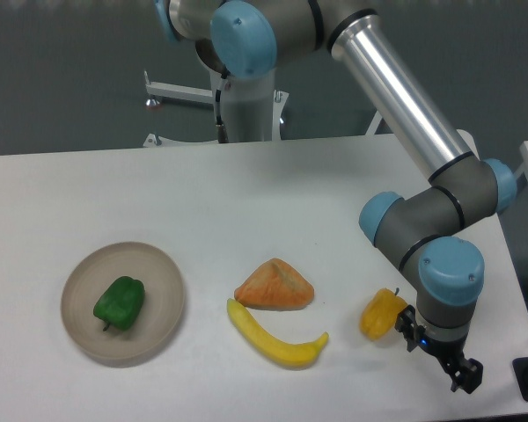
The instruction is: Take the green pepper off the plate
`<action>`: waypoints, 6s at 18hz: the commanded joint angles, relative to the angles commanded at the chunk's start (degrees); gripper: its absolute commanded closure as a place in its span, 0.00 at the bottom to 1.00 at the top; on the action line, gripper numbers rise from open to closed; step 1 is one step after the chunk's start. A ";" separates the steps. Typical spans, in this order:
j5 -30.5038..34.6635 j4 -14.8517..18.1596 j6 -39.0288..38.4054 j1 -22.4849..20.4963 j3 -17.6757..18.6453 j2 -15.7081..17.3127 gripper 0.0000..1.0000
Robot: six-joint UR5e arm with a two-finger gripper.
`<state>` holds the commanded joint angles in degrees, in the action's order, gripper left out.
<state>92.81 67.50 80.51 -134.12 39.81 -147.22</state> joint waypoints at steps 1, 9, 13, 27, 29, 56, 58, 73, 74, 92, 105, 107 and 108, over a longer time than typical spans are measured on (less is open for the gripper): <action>-0.09 -0.09 -0.44 0.00 -0.09 0.09 0.00; -0.09 0.17 -2.01 0.70 0.97 1.14 0.00; 0.09 0.09 -7.02 2.02 3.16 2.90 0.00; -3.15 1.58 -33.11 10.89 16.42 13.96 0.00; -4.48 1.58 -39.60 12.56 19.50 16.42 0.00; -17.93 -2.37 -60.47 26.63 36.73 24.26 0.00; -17.32 -2.99 -60.56 27.33 37.09 24.17 0.00; -12.57 -5.36 -62.40 29.88 37.35 21.97 0.00; -12.57 -5.45 -62.93 29.97 37.35 21.97 0.00; -13.01 -5.80 -62.84 29.97 37.18 22.15 0.59; -10.46 -5.27 -51.70 24.00 36.91 28.38 0.61; -9.15 -5.10 -48.18 22.25 37.26 29.79 0.60; -8.79 -5.10 -47.47 21.45 37.35 30.49 0.60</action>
<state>84.02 62.40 33.04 -112.67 77.17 -116.73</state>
